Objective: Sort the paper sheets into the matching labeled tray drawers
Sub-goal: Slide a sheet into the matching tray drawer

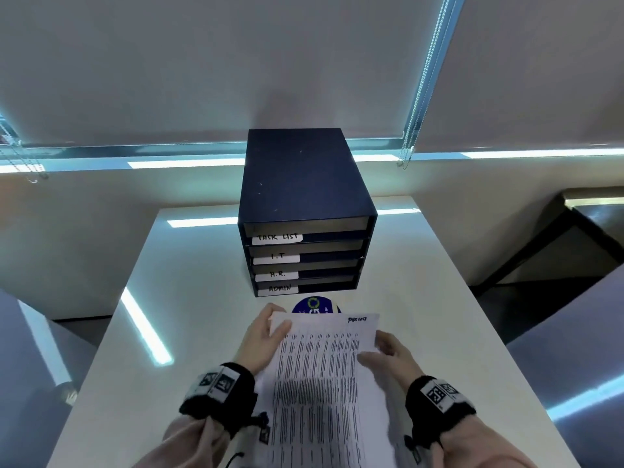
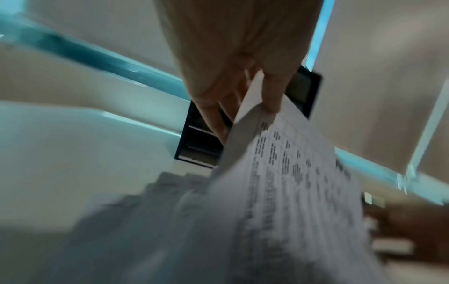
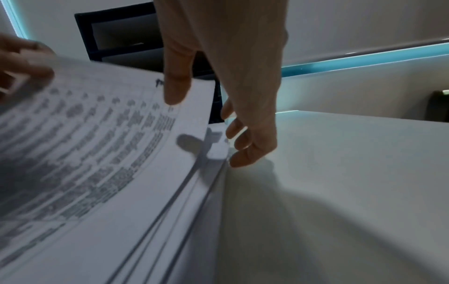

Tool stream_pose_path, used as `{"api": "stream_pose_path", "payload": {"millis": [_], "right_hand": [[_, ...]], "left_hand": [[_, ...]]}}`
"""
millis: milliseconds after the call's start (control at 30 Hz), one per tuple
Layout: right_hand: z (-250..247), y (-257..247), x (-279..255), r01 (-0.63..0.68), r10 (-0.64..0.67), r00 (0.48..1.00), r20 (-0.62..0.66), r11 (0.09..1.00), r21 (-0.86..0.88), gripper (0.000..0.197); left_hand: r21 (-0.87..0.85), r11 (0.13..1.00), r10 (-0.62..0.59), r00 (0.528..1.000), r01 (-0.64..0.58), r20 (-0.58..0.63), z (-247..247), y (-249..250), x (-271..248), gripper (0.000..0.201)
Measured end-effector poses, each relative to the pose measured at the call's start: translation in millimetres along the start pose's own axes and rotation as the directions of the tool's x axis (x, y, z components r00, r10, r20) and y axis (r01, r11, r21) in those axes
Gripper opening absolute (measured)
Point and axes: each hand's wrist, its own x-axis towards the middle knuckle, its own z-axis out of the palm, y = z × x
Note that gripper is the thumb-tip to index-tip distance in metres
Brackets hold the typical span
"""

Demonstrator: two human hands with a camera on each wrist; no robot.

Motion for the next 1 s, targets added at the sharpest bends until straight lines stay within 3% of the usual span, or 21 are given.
{"api": "stream_pose_path", "payload": {"millis": [67,133,300,600,700,833,1000], "right_hand": [[4,-9,-5,-0.022,0.013,0.995,0.096,0.995,0.095,0.036],[5,-13,-6,-0.03,0.015,0.99,0.143,0.994,0.108,0.026],[2,-20,-17,-0.051,0.014,0.977,0.212,0.984,0.168,0.024],[-1,-26,-36,0.004,-0.051,0.964,0.261,0.984,0.179,0.034],[0,-30,-41,0.017,-0.067,0.962,0.263,0.982,0.187,0.042],[5,-54,-25,0.03,-0.061,0.978,0.197,0.987,0.156,0.039],[21,-105,15,0.045,-0.057,0.989,0.135,0.995,0.094,0.038]], "left_hand": [[-0.209,0.972,-0.104,0.994,0.106,0.022,-7,15,3,0.032],[-0.337,0.93,-0.142,0.989,0.149,0.045,-16,24,9,0.029],[-0.538,0.794,-0.282,0.955,0.284,0.087,-31,27,28,0.031],[-0.649,0.7,-0.336,0.94,0.297,0.067,-33,38,44,0.035],[-0.631,0.714,-0.336,0.939,0.302,0.07,-40,53,61,0.034],[-0.617,0.727,-0.341,0.939,0.301,0.056,-48,84,83,0.028],[-0.63,0.676,-0.327,0.922,0.382,0.207,-53,80,66,0.037]]}}
